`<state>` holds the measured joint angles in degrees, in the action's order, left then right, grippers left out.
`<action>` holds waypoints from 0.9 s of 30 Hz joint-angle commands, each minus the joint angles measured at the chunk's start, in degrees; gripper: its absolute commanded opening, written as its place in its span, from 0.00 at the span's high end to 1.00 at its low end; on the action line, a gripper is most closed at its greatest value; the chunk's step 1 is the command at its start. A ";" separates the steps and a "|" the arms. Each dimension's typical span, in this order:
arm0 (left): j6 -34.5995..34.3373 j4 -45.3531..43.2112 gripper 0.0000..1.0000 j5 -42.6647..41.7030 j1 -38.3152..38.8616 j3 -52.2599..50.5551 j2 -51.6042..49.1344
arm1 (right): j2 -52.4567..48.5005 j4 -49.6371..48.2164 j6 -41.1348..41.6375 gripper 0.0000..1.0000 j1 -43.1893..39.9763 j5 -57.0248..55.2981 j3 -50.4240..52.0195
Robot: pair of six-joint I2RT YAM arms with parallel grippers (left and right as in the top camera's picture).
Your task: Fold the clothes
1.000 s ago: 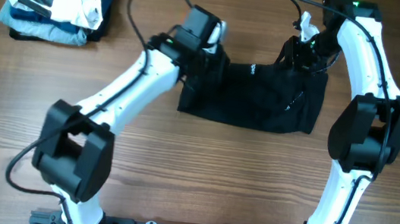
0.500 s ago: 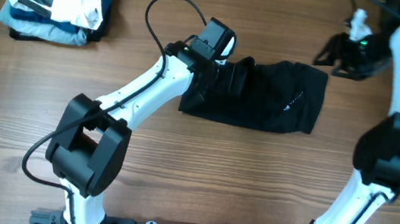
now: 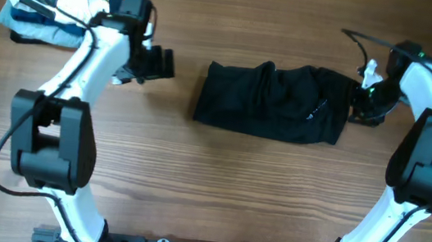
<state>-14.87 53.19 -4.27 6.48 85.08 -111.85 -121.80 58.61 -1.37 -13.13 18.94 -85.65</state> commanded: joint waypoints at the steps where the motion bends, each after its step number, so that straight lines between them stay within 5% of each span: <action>1: 2.54 0.81 0.00 1.40 -2.05 0.13 1.60 | 0.31 -5.62 0.24 0.26 0.17 4.74 5.66; 5: 2.69 0.85 0.00 1.40 -2.25 0.13 1.60 | 0.31 -12.74 -0.17 0.30 0.20 17.31 10.23; 6: 2.69 0.83 0.00 1.38 -2.25 0.13 1.60 | 0.31 -13.27 -0.15 0.39 0.20 18.95 10.38; 8: 2.67 0.79 0.00 1.38 -2.25 0.13 1.60 | 0.42 -13.73 -0.09 0.84 0.00 19.30 10.36; 9: 2.67 0.81 0.00 1.40 -2.25 0.13 1.60 | 0.50 -13.81 0.09 0.96 -0.35 19.30 10.36; 19: 2.69 0.42 0.00 1.40 -2.25 0.13 1.60 | 18.47 -7.08 -0.98 0.95 -12.15 19.45 6.60; 27: 2.67 0.46 0.00 1.33 -2.25 0.13 1.60 | 22.71 -10.80 4.79 0.95 9.42 10.86 6.14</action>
<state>-13.13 53.78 -3.25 4.47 85.08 -111.85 -99.44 51.40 -0.82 -11.25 34.26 -78.59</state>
